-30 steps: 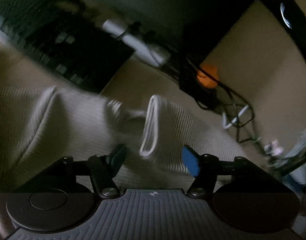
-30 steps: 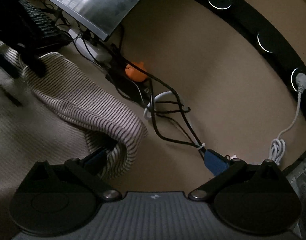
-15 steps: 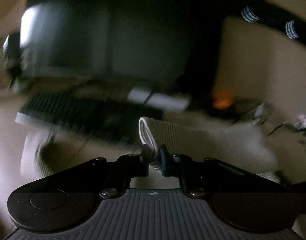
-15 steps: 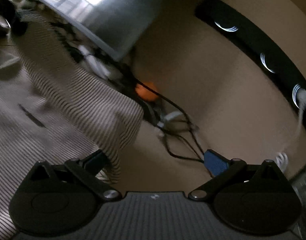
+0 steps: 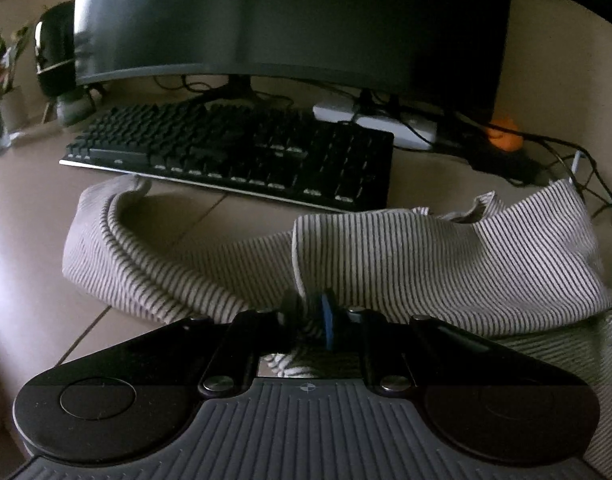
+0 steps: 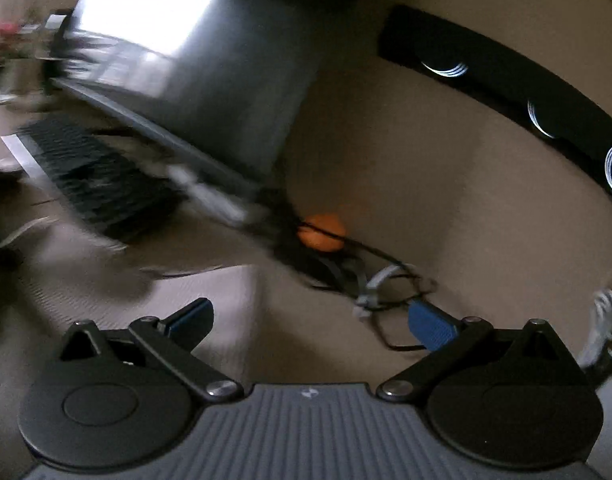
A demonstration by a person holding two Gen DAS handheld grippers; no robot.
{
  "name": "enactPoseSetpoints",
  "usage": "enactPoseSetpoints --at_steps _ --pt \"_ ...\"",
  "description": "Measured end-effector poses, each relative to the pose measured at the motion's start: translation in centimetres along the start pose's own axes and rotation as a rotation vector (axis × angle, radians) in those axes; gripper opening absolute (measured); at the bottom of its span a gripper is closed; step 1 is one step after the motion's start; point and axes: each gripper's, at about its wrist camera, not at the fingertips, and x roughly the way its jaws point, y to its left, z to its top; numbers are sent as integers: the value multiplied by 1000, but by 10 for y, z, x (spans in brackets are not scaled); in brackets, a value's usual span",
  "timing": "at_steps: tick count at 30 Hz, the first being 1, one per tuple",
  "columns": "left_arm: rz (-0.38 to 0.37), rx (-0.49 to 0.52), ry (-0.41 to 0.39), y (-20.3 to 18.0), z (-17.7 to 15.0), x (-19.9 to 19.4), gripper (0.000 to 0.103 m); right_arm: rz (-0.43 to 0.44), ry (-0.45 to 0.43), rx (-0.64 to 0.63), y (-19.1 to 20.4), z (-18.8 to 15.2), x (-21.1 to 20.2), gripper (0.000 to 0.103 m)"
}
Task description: Fold clothes
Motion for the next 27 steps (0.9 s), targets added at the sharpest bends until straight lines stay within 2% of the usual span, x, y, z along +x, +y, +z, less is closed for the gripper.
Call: enactPoseSetpoints --at_steps 4,6,8,10,12,13,14,15,17,19,20,22,24,26,27 --pt "-13 19 20 -2 0 2 16 -94 74 -40 10 -7 36 103" --pt "-20 25 26 -2 -1 2 20 -142 111 -61 14 -11 53 103" --pt "-39 14 32 1 -2 2 24 -145 120 -68 15 -11 56 103" --pt "-82 -31 39 9 3 -6 34 -93 121 -10 4 -5 48 103" --pt "-103 -82 -3 22 11 -22 60 -35 120 64 -10 1 38 103" --pt "-78 -91 -31 28 17 -29 67 -18 113 90 -16 2 32 103" --pt "-19 -91 -62 34 23 -34 81 -11 106 105 -20 3 25 103" --pt "63 -84 -87 41 31 -34 89 -5 100 119 -24 4 19 103" --pt "200 -46 -71 52 43 -19 93 -1 92 135 -27 4 9 103" --pt "276 1 9 64 46 10 93 9 93 145 -27 3 1 103" --pt "304 17 46 69 44 24 92 14 94 149 -26 4 -2 103" --pt "349 32 100 80 40 46 77 19 92 150 -25 4 -10 103" --pt "352 1 94 90 39 48 43 21 89 153 -26 2 -17 103" --pt "338 -40 72 97 42 44 20 18 95 163 -29 -2 -22 103" --pt "322 -66 52 99 45 37 14 15 100 169 -31 -5 -24 103"
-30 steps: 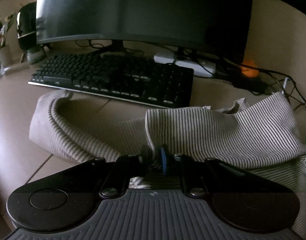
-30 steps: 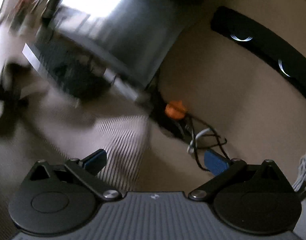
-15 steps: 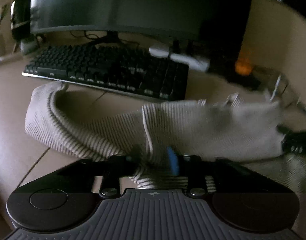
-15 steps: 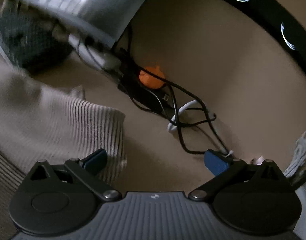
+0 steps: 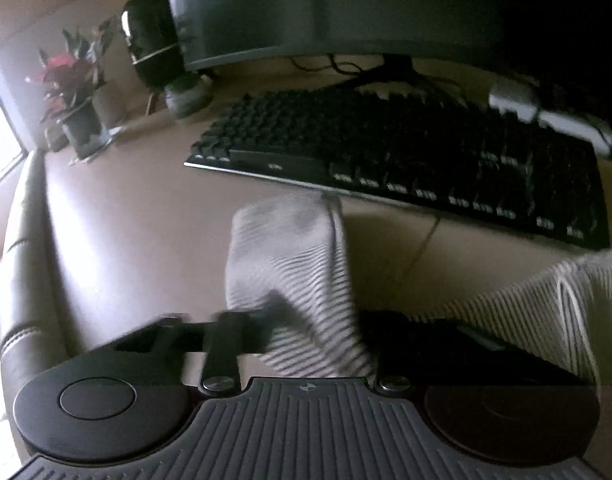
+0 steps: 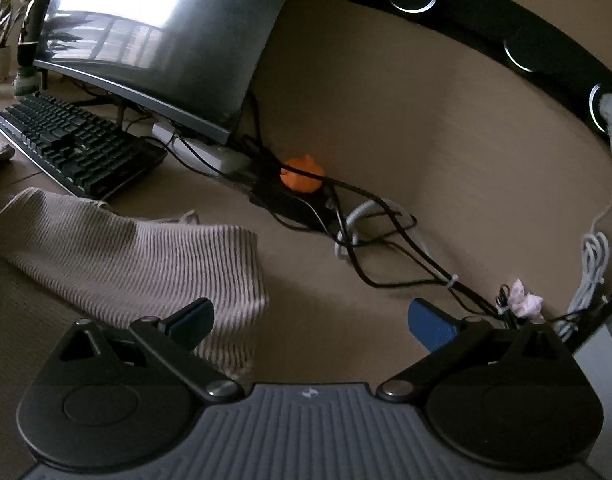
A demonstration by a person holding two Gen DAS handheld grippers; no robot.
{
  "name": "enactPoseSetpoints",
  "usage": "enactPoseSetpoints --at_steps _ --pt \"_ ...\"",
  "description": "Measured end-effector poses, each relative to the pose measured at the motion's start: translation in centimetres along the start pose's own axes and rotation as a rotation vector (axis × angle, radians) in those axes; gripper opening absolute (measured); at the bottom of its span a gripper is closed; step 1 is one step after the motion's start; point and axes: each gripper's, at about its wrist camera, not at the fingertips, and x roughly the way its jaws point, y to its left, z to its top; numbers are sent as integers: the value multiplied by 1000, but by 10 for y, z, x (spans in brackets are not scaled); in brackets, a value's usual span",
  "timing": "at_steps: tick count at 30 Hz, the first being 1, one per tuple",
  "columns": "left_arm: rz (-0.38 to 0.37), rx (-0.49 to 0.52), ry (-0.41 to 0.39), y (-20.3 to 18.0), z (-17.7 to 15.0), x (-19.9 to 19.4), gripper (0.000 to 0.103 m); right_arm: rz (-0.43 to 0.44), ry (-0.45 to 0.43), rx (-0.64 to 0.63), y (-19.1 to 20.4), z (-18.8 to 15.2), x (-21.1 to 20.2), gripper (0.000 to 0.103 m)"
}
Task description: Fold clothes
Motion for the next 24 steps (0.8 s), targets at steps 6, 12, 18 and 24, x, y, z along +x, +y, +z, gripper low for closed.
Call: enactPoseSetpoints --at_steps 6,12,18,24 --pt "-353 -28 -321 -44 38 -109 11 156 81 139 -8 -16 -3 103" --pt "-656 247 -243 -135 -2 -128 70 330 167 289 -16 -32 -6 103" --pt "-624 319 -89 -148 -40 -102 81 498 237 434 -17 -51 -7 103" --pt "-561 366 -60 -146 -53 -89 86 628 282 516 -8 -60 8 103"
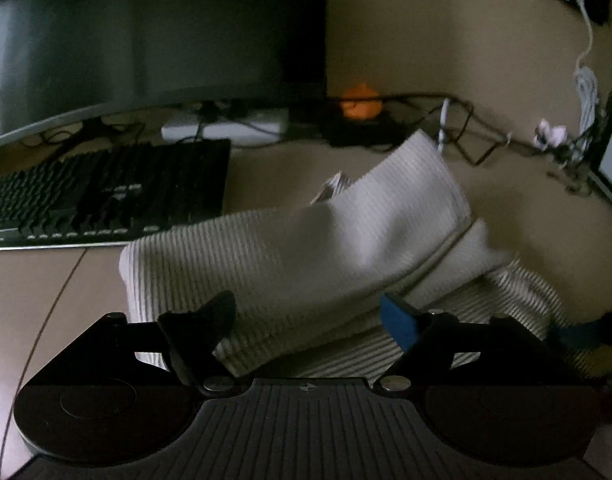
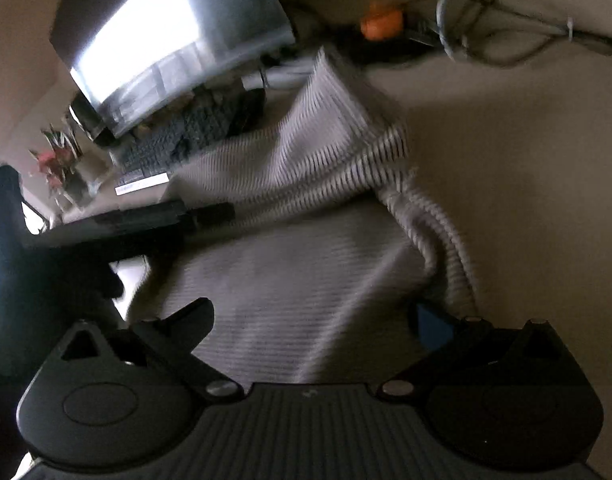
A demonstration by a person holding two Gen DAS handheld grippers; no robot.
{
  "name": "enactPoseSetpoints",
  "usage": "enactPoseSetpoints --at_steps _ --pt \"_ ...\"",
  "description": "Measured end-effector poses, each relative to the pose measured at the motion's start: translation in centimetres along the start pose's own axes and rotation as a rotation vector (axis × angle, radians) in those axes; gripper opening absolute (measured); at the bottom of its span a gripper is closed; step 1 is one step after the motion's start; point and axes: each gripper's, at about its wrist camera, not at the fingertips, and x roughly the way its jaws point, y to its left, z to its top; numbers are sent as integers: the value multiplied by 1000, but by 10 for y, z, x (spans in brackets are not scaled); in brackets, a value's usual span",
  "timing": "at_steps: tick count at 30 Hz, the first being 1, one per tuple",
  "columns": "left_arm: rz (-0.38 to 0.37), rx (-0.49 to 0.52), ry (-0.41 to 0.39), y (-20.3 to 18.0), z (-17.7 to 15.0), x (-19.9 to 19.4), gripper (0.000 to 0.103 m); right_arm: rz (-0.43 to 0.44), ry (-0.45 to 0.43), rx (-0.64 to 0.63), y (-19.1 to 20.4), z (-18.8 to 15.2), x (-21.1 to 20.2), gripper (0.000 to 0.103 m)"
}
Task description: Fold clothes
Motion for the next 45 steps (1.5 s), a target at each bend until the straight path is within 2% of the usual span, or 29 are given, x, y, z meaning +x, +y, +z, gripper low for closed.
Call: enactPoseSetpoints --at_steps 3,6,11,12,13,14,15,16,20,23,24,29,32,34,36,39,42,43,45 --pt "13 20 4 -3 -5 4 88 -26 35 -91 10 7 3 103" --pt "25 27 0 -9 -3 7 88 -62 -31 -175 12 21 -10 103" --pt "-26 -2 -25 -18 9 6 88 -119 -135 -308 15 47 -27 102" --pt "-34 2 -22 -22 11 9 87 -126 -142 -323 13 57 -23 94" --pt "-41 7 -18 -26 13 12 87 -132 -150 -338 11 67 -18 79" --pt "-46 12 -10 -29 13 16 85 -131 -147 -346 8 76 -12 72" --pt "-51 17 -1 -33 13 20 83 -119 -133 -347 6 83 -2 60" --pt "-56 21 5 -36 13 22 82 -105 -125 -351 5 86 6 53" --pt "-77 45 14 -44 12 27 81 -55 -93 -349 1 96 37 55" --pt "-80 73 1 -52 15 31 81 -27 -74 -291 -5 103 49 57" --pt "-89 82 -7 -55 17 33 80 4 -68 -267 -7 106 48 57" --pt "-170 132 -53 -79 29 40 72 282 -24 -120 -17 118 19 57" --pt "-232 169 -95 -99 36 43 71 339 -49 -94 -17 118 -3 57" --pt "-283 214 -127 -114 38 41 72 330 -72 -92 -17 119 -13 58" --pt "-312 270 -141 -126 37 39 73 300 -90 -100 -20 120 -20 65" --pt "-351 292 -136 -126 32 30 76 231 -105 -89 -29 120 -26 65" --pt "-294 253 -135 -110 26 18 82 104 -120 -122 -30 122 -25 65" --pt "-257 237 -132 -104 25 17 82 73 -124 -146 -29 122 -22 62" --pt "-172 211 -117 -93 25 20 77 51 -106 -169 -32 124 -11 36"
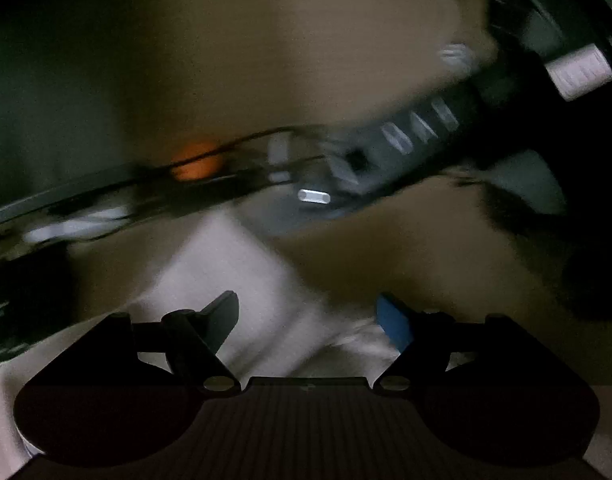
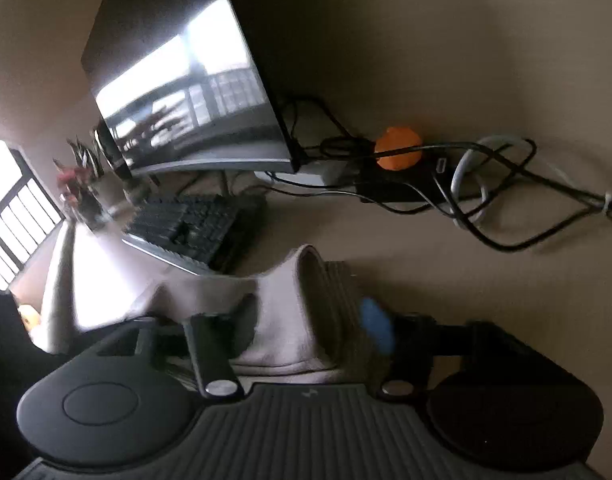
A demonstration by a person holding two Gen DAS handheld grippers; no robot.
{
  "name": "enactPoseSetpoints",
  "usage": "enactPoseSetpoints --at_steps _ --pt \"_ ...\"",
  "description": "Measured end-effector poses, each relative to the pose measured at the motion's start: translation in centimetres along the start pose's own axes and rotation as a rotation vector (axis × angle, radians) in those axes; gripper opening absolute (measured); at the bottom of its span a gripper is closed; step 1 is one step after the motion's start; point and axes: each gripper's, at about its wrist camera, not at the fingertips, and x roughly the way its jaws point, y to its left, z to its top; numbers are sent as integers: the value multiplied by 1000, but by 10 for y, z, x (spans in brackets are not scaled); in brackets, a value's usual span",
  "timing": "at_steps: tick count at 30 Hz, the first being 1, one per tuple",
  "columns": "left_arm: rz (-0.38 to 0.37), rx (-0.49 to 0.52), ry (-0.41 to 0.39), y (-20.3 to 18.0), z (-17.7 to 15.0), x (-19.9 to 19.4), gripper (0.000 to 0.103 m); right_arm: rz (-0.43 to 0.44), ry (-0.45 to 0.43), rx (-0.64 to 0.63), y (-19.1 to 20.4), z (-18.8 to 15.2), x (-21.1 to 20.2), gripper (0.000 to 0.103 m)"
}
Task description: Fold clothes
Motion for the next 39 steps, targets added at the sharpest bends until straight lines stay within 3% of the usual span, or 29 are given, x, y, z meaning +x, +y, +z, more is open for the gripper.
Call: enactPoseSetpoints --at_steps 3,5,8,11,14,17,19,21,24,29,31,32,35,36,37,39 --pt "68 -23 21 8 -1 7 64 4 53 28 -7 -1 17 31" --pt "82 -18 28 8 -2 13 61 19 76 27 -7 -2 26 31" --pt "79 -2 41 8 -2 19 61 51 103 14 -5 -3 37 30" --pt "88 19 44 2 -6 16 62 93 138 28 -2 0 48 13" --pt "101 23 40 -1 -6 20 63 188 136 71 2 6 42 12" --pt "123 60 41 -5 -3 33 61 218 132 108 0 8 41 12" --pt "139 86 42 -8 -1 43 52 229 133 135 -3 9 41 12" --pt "160 100 38 -9 1 47 23 240 135 163 -6 10 42 11" --pt "165 86 11 -8 6 38 15 256 137 205 -11 12 43 11" --pt "146 77 -89 -18 24 12 15 281 63 168 -7 20 10 11" --pt "118 79 -73 -22 22 15 17 265 46 154 -8 23 1 11" --pt "101 84 -53 -23 19 19 24 229 50 144 -9 21 1 11" --pt "50 86 9 -23 8 25 54 62 73 98 -12 12 7 12" --pt "36 76 29 -21 3 24 57 6 81 83 -13 9 9 15" --pt "36 42 24 -13 1 15 60 -49 88 68 -14 5 12 19" --pt "42 -37 3 6 -3 -5 83 -157 72 -5 -9 0 11 26"
